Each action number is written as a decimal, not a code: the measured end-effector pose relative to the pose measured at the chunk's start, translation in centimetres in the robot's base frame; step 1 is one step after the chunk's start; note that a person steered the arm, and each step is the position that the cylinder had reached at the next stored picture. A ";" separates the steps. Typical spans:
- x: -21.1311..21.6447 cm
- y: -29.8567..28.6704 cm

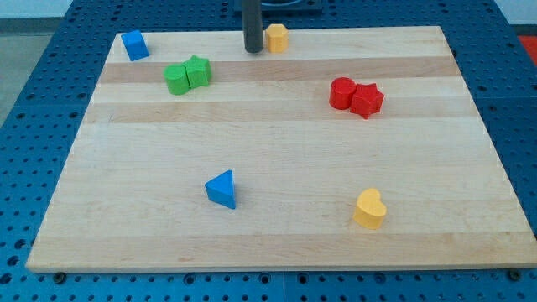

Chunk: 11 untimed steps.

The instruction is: Place your arm in between the red circle and yellow heart

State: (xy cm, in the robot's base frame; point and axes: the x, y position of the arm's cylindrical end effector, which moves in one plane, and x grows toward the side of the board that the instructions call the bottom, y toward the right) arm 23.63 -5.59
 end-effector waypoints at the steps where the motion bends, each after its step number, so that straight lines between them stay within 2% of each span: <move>1: 0.2 -3.0; 2: 1.2 -3.5; 4: 8.1 -3.9; 6: 13.2 -7.4; 7: 17.4 -5.0; 9: 21.1 10.1; 10: 24.9 19.0; 11: 26.9 26.4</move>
